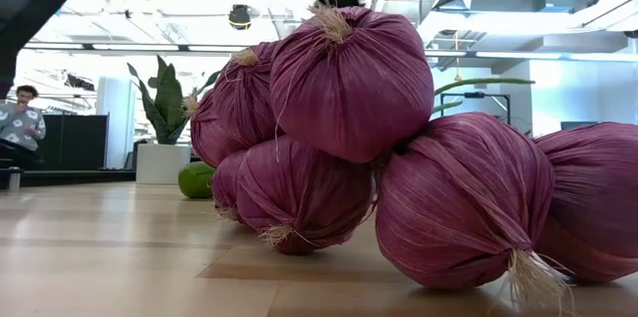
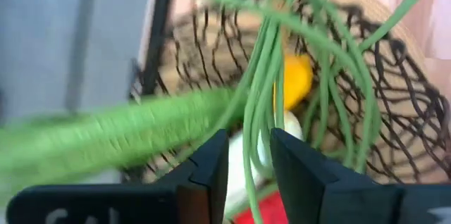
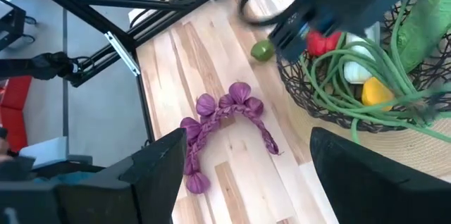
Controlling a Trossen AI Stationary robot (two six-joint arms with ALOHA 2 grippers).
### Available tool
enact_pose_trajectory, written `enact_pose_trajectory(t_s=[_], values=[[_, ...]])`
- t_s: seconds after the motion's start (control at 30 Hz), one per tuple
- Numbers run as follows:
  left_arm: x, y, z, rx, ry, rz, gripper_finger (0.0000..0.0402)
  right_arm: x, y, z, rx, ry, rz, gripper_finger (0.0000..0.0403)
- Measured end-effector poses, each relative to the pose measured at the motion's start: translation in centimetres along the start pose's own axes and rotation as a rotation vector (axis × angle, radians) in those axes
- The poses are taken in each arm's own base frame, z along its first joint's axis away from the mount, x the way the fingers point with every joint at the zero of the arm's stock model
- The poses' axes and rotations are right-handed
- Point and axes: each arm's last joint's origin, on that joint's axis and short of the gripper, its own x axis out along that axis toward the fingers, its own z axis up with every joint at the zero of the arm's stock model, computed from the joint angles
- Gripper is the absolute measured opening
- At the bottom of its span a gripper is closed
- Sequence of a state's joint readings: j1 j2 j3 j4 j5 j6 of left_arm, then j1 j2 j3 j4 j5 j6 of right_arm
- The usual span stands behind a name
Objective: Build produce basket
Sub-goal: Put the purple garlic into the basket
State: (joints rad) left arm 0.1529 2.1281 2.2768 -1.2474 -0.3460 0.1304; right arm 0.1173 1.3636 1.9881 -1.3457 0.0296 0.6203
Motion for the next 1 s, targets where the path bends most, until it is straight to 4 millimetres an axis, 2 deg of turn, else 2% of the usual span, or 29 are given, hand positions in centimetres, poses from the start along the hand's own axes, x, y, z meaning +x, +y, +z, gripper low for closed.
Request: enact_pose_trajectory(t_s=[0.1,0.17,0.27,0.4,0.5,0.63,0.8,1.0], values=[[0.4,2.1,-0.7,-0.084,0.046,-0.078,0.0086,0.0,0.0,0.0,-0.001,0.001,0.001,0.0317],[0.4,2.6,-1.1,-0.098,0.071,-0.092,0.0083,0.0,0.0,0.0,-0.001,0.001,0.001,0.0317],[-0.6,1.9,-1.2,-0.077,0.091,-0.104,0.0082,0.0,0.0,0.0,-0.016,0.001,0.001,0.0317],[-2.5,-0.2,-1.6,-0.012,0.157,-0.070,0.0082,0.0,0.2,-0.1,-0.030,0.006,0.006,0.0317],[-4.7,-2.3,-2.4,0.016,0.186,-0.025,0.0082,0.0,0.6,-0.5,-0.040,0.019,0.024,0.0317],[-8.4,-5.0,-3.1,0.006,0.108,-0.049,0.0082,1.2,1.8,-1.5,-0.056,0.086,0.036,0.0317],[-13.5,-7.7,-4.4,-0.019,-0.016,-0.047,0.0082,4.3,4.3,-2.9,-0.093,0.192,0.026,0.0317],[-18.4,-9.5,-6.3,-0.043,-0.133,-0.082,0.0082,9.4,7.6,-5.2,-0.124,0.332,-0.019,0.0317]])
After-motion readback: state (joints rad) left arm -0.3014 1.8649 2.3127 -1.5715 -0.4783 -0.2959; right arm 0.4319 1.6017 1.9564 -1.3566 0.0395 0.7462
